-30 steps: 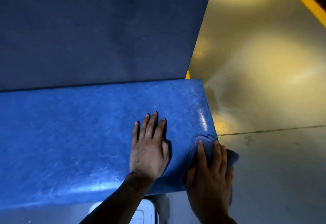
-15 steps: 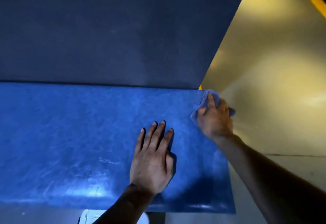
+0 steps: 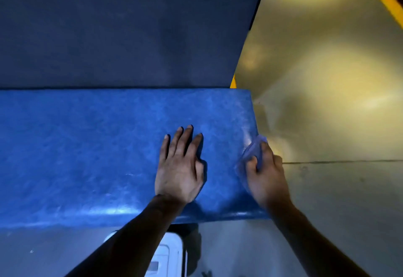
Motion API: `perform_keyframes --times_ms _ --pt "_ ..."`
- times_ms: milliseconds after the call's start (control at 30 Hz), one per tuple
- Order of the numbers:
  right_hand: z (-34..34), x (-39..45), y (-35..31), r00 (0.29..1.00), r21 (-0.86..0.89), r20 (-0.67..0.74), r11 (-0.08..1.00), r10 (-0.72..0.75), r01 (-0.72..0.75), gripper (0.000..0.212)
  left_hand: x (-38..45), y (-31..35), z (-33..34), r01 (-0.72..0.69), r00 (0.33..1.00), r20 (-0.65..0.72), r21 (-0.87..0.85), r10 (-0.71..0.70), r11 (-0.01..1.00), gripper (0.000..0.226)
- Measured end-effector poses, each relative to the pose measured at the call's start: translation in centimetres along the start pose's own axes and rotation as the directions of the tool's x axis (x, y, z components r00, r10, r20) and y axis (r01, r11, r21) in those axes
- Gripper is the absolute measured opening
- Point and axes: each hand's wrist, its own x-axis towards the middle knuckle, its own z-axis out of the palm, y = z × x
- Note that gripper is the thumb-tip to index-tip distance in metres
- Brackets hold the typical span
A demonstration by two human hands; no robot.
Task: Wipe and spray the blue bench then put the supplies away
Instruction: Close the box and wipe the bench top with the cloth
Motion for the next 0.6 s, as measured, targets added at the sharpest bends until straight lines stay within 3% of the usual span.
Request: perform_keyframes --times_ms 100,200,300,433,500,600 --pt "0.5 -4.5 2.3 0.996 -0.022 -0.058 0.997 -0.071 0.070 0.065 -0.2 -0.1 -0.1 -0.024 1.000 -0.005 -0.009 0.024 1.000 0.061" --pt "0.7 -6.9 2.7 0.999 -0.098 -0.048 0.995 0.010 -0.015 0.062 -0.6 -0.3 -0.3 -0.051 0.999 -0.003 -0.039 0.050 0.998 0.060" --pt "0.6 -9.2 2.5 0.993 -0.116 -0.113 0.993 -0.043 0.030 0.057 -0.9 -0.4 -0.3 -0.062 0.998 -0.012 -0.108 0.061 0.992 0.057" --pt "0.4 -11.3 3.2 0.991 -0.024 -0.069 0.993 0.112 -0.114 0.053 -2.7 -1.0 -0.5 -0.086 0.996 -0.007 -0.188 0.086 0.978 0.053" --pt "-0.1 -12.2 3.8 0.979 0.106 -0.060 0.976 0.195 -0.188 0.047 -4.4 -1.3 -1.0 -0.100 0.994 0.014 -0.248 0.106 0.964 0.052" --pt "-0.2 -15.6 3.7 0.959 0.254 -0.034 0.930 0.282 -0.265 0.040 -8.3 -2.1 -2.5 -0.082 0.993 0.043 -0.462 0.114 0.883 0.044"
